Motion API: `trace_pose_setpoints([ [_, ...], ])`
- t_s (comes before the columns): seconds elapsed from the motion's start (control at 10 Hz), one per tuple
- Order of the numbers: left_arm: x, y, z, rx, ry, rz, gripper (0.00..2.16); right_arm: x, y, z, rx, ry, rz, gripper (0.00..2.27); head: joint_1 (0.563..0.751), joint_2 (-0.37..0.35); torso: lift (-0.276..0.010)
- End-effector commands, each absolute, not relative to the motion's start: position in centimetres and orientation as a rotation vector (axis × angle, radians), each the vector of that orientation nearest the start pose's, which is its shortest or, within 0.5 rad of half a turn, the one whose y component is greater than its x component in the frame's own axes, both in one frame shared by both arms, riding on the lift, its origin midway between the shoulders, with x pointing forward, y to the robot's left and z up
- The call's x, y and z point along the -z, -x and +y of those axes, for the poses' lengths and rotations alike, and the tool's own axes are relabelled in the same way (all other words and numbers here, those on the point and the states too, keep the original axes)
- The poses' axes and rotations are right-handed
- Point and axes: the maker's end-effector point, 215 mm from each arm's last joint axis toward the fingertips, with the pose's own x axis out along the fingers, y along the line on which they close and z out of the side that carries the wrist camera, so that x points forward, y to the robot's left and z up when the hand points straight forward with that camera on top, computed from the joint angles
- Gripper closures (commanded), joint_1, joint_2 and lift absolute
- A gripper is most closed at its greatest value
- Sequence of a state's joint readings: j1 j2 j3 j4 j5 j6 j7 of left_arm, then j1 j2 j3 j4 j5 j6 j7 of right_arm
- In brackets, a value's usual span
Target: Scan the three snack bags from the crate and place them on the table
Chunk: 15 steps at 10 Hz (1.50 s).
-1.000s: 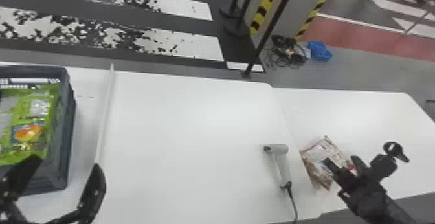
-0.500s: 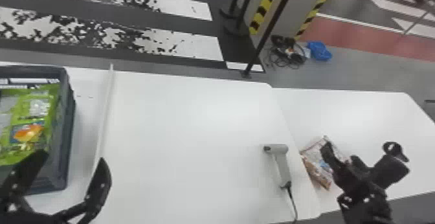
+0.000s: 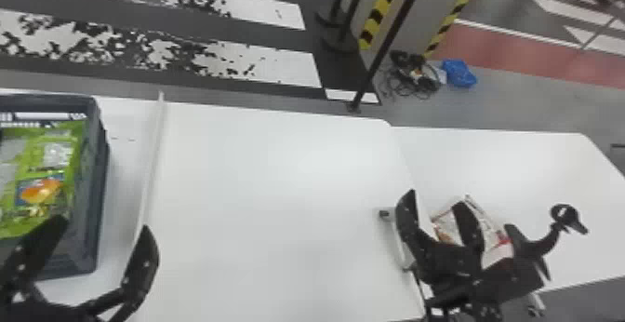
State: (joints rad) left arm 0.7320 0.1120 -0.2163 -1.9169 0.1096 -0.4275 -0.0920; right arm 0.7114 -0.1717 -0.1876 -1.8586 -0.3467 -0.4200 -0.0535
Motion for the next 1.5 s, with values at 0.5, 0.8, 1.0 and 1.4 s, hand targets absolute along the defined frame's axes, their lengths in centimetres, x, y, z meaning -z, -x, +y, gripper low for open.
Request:
trace_pose_setpoints([
  [0.5,38.9,-34.0,13.4,0.251,0.16,0.129,0.07,35.4,-29.7,-26.5,0.029,-0.092,-0.156,0.06,0.695,-0.26,-0.037],
  [0.8,38.3,-36.0,18.0,0.227,0.15,0.184,0.07,36.4,-29.3,-26.6,-0.004,-0.066,-0.13,0.08,0.695,-0.215,-0.037],
  [1.0,38.4,-38.5,20.3,0.216,0.175,0.276,0.08,36.9,-29.1,-25.9,-0.034,-0.042,-0.128,0.09,0.695,-0.152,-0.037],
  [1.4,40.8,-42.1,25.4,0.097,0.196,0.492,0.08,37.6,-30.7,-25.3,-0.093,0.001,-0.126,0.09,0.695,-0.024,-0.037],
])
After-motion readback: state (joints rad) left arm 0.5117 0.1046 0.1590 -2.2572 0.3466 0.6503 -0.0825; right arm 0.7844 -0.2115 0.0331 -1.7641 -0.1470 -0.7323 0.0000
